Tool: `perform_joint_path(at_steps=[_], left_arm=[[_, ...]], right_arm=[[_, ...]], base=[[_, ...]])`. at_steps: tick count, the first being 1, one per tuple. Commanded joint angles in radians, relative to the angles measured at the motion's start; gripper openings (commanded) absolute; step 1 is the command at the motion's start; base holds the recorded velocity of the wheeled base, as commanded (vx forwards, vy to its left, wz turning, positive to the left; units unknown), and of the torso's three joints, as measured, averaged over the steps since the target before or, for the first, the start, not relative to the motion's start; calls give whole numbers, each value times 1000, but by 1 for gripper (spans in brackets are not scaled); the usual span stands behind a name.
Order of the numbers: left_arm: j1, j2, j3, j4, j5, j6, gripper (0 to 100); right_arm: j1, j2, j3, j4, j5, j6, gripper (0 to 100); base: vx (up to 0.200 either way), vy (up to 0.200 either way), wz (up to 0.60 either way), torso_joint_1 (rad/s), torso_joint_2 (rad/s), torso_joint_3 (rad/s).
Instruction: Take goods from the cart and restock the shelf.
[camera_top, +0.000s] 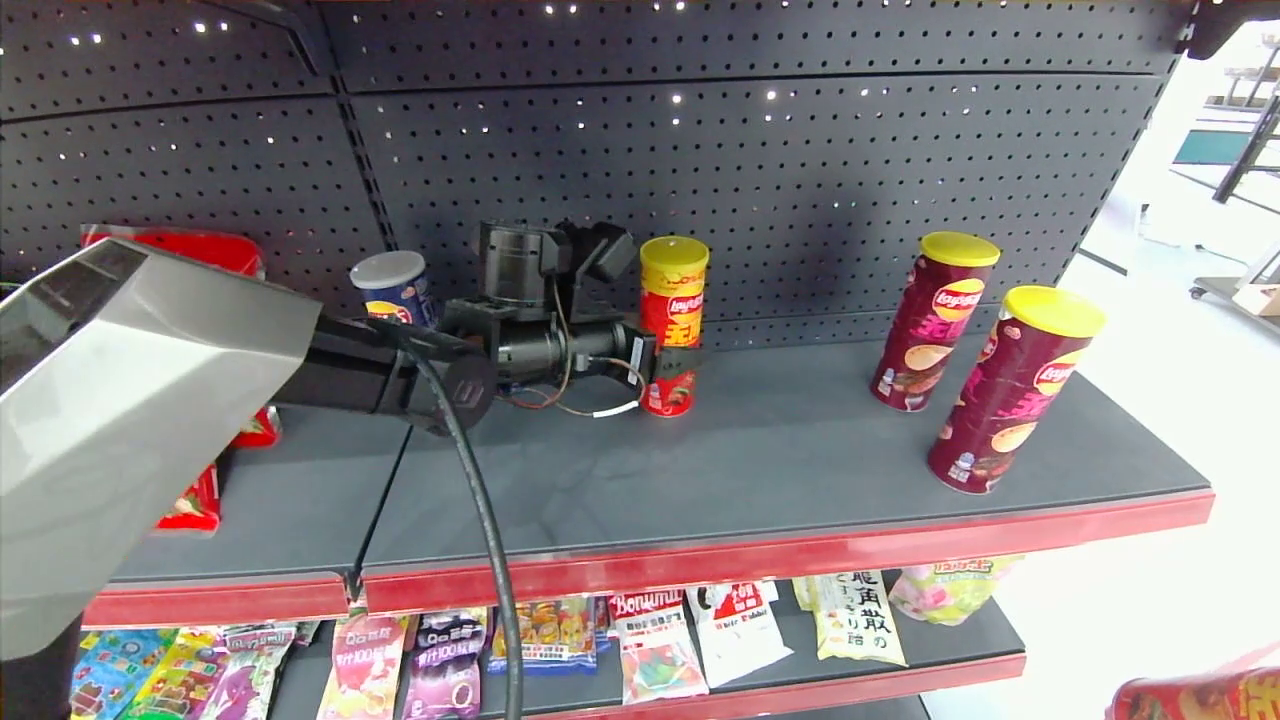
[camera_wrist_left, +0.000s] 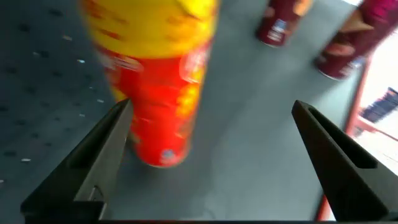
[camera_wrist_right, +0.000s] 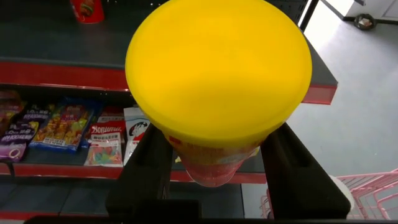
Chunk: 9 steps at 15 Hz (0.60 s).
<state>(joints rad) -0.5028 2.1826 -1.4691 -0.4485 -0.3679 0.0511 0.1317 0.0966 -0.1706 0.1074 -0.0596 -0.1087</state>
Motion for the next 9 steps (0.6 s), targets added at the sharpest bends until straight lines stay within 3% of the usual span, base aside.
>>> perform_joint_path(at_steps=[1, 7, 9], left_arm=[[1, 17, -31, -1, 10, 0, 100], [7, 88, -112, -19, 21, 93, 100], [9, 118, -152, -42, 43, 93, 100]], right_arm=[[0, 3, 0, 0, 0, 0, 0], [0, 3, -1, 0, 0, 6, 0], [0, 3, -1, 0, 0, 7, 0]], base=[[0, 0, 0, 0, 0, 0], [0, 0, 0, 0, 0, 0], [0, 0, 0, 0, 0, 0]])
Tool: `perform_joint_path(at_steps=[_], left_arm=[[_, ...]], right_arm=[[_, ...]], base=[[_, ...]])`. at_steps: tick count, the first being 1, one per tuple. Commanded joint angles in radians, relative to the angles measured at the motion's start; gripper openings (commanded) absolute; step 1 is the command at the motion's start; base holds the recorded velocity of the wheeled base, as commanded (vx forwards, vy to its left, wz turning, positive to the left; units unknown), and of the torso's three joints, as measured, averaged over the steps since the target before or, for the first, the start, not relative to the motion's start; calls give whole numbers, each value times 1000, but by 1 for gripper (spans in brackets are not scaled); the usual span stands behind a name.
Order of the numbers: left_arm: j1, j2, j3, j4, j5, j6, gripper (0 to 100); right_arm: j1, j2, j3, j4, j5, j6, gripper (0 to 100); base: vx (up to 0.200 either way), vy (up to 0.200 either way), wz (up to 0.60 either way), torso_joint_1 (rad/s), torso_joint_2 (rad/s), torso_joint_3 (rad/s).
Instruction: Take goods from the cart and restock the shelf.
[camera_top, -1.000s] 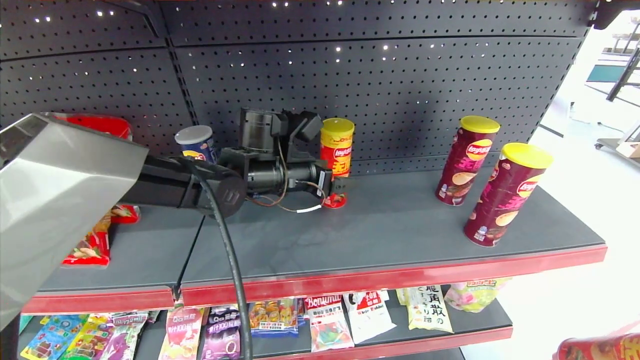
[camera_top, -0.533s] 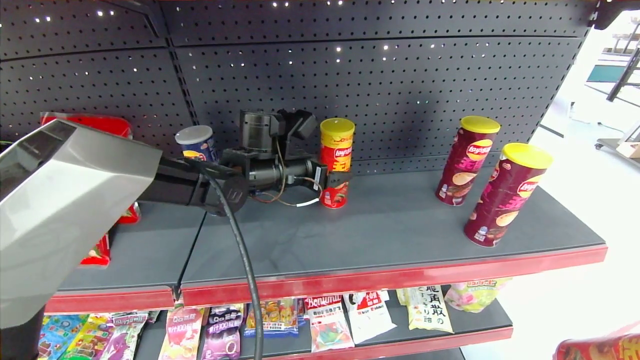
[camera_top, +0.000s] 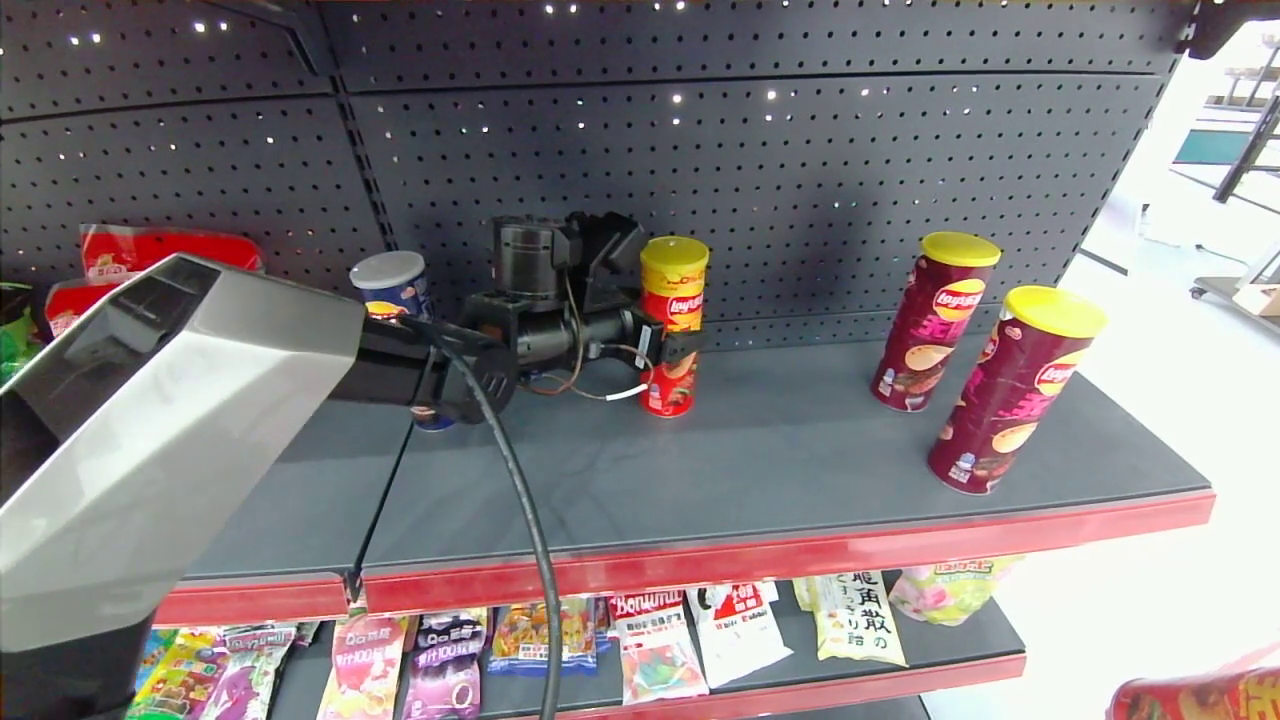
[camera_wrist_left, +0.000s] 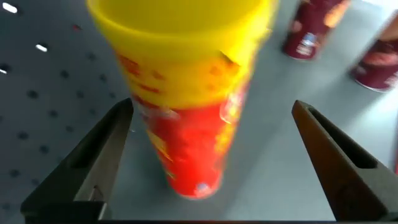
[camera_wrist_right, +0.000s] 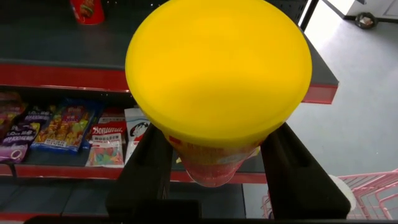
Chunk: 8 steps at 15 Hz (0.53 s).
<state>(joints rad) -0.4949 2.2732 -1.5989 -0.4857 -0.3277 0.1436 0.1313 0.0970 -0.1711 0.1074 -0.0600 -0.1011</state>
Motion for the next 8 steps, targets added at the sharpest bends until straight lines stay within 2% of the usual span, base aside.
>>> perform_joint_path(at_steps=[1, 6, 8], left_arm=[[-1, 39, -41, -4, 13, 1, 100], [7, 55, -59, -7, 19, 4, 100], [9, 74, -84, -7, 45, 4, 100]], right_arm=[[1, 3, -1, 0, 0, 0, 0], [1, 3, -1, 0, 0, 0, 0], [1, 3, -1, 0, 0, 0, 0]], base=[[0, 0, 0, 0, 0, 0], [0, 0, 0, 0, 0, 0], [0, 0, 0, 0, 0, 0]])
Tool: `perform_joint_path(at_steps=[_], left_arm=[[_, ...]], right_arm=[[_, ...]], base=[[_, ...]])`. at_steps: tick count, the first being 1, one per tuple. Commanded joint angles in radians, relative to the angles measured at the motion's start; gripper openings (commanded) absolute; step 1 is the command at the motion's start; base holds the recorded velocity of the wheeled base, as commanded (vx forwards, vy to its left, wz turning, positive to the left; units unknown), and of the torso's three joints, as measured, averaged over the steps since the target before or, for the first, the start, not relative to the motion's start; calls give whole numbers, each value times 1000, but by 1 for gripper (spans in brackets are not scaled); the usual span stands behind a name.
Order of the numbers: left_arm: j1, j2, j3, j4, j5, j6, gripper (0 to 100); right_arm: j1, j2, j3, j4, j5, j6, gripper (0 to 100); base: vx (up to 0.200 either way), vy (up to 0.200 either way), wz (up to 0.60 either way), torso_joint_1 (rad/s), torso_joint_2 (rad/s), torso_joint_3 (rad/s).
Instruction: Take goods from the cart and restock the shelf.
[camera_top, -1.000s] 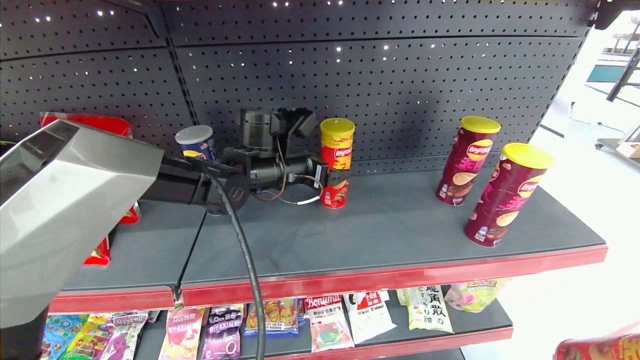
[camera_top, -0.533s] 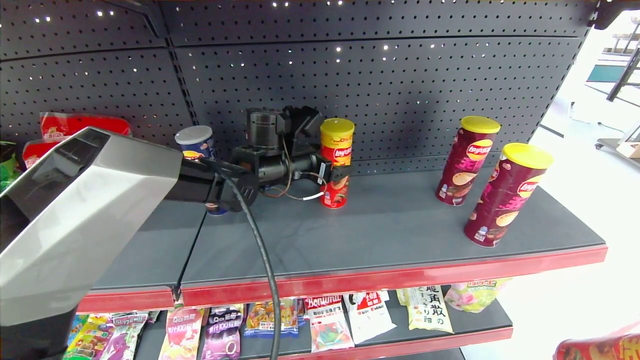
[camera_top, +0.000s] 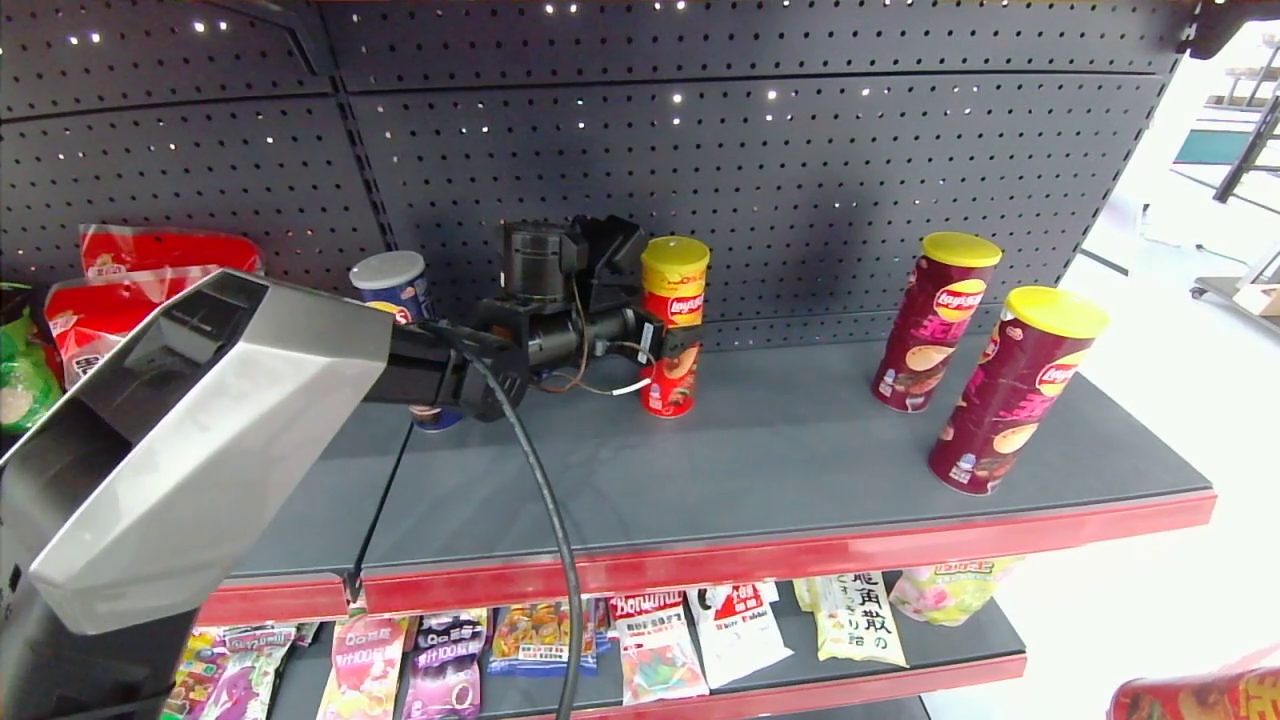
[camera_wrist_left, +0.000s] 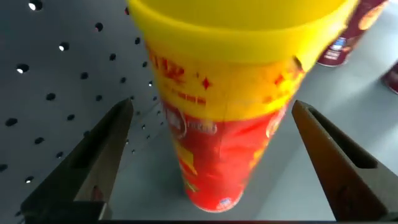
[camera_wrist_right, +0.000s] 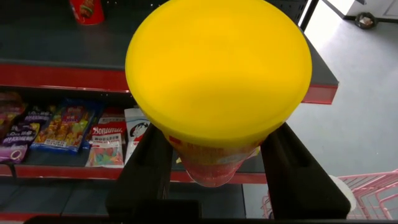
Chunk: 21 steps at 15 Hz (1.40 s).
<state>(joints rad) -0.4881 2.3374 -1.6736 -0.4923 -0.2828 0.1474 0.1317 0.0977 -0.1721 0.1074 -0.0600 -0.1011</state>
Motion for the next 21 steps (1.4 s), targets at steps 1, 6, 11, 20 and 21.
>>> perform_joint_path(at_steps=[1, 6, 11, 20, 21], left_arm=[[5, 20, -24, 0, 4, 0, 100], [5, 59, -83, 0, 7, -2, 100], [5, 103, -150, 1, 13, -2, 0], [22, 33, -90, 15, -61, -6, 0], [31, -26, -17, 20, -105, -2, 0]], right_arm=[[0, 2, 0, 0, 0, 0, 0], [0, 2, 2, 1, 0, 0, 0], [0, 2, 2, 1, -1, -2, 0], [0, 2, 6, 1, -4, 0, 0], [0, 2, 8, 1, -3, 0, 0]], base=[[0, 0, 0, 0, 0, 0], [0, 0, 0, 0, 0, 0], [0, 0, 0, 0, 0, 0], [0, 0, 0, 0, 0, 0], [0, 0, 0, 0, 0, 0]])
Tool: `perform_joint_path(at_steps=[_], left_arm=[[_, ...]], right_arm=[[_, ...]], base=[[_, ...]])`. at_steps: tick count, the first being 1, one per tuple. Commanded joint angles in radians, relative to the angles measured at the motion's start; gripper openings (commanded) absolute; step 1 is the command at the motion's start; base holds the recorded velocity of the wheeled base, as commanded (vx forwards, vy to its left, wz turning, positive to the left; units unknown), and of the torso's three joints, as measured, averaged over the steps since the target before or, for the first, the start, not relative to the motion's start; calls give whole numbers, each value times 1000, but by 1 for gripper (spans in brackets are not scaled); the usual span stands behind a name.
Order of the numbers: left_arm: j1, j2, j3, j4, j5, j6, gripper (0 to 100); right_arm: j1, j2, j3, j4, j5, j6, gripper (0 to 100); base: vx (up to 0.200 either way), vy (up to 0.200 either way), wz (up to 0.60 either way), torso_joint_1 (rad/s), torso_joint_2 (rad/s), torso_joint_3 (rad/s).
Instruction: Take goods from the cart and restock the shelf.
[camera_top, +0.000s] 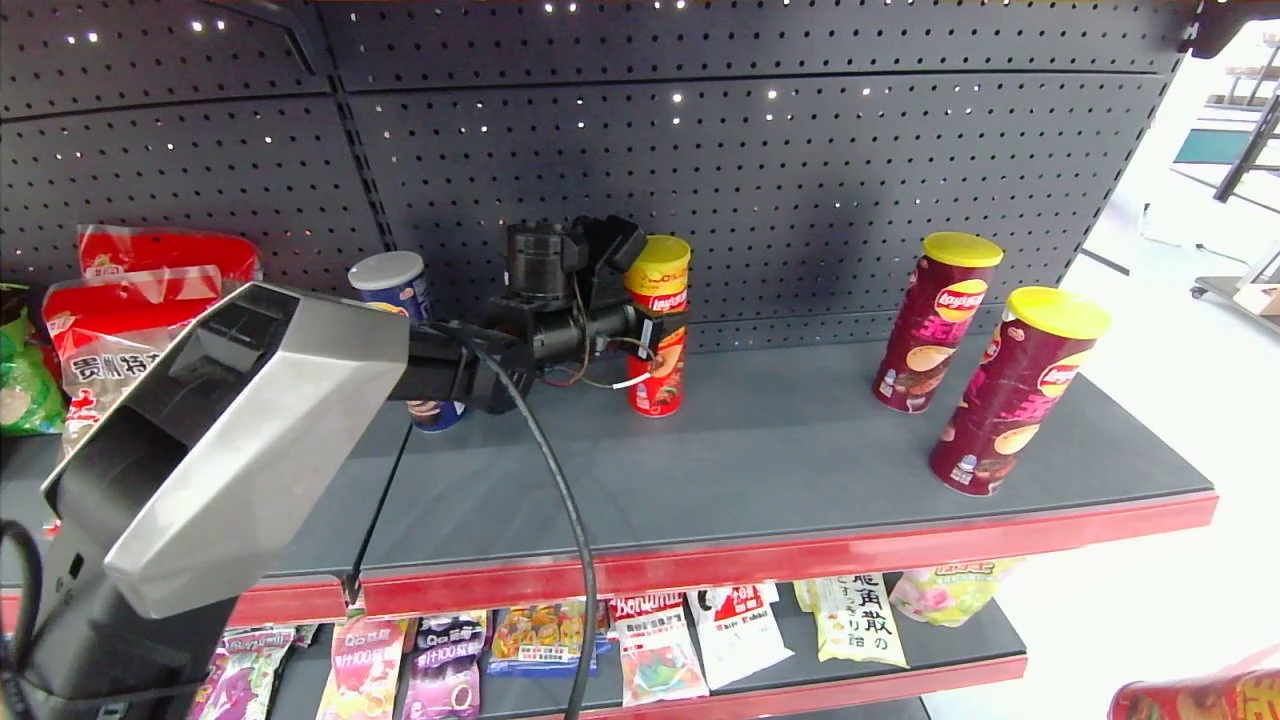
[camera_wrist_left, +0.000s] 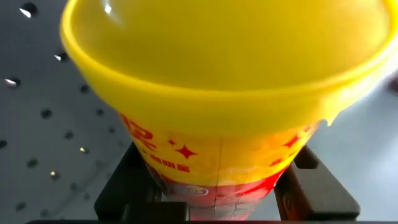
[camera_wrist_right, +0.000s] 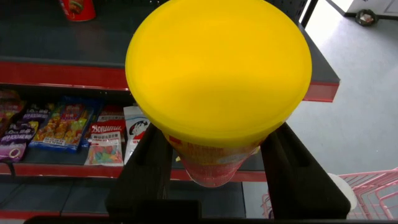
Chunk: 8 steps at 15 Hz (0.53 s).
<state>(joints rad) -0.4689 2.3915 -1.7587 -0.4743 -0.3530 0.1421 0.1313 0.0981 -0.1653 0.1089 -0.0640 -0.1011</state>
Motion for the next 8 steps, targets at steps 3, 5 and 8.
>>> perform_joint_path(at_steps=[3, 5, 8], left_arm=[[15, -189, 191, -4, -110, 4, 0], [16, -239, 262, -7, -175, 39, 0], [24, -288, 400, -53, -256, 136, 0]], right_arm=[[1, 2, 9, 0, 1, 0, 0], [1, 2, 15, 0, 1, -2, 0], [1, 2, 17, 0, 1, 0, 0]], base=[[0, 0, 0, 0, 0, 0], [0, 0, 0, 0, 0, 0], [0, 0, 0, 0, 0, 0]])
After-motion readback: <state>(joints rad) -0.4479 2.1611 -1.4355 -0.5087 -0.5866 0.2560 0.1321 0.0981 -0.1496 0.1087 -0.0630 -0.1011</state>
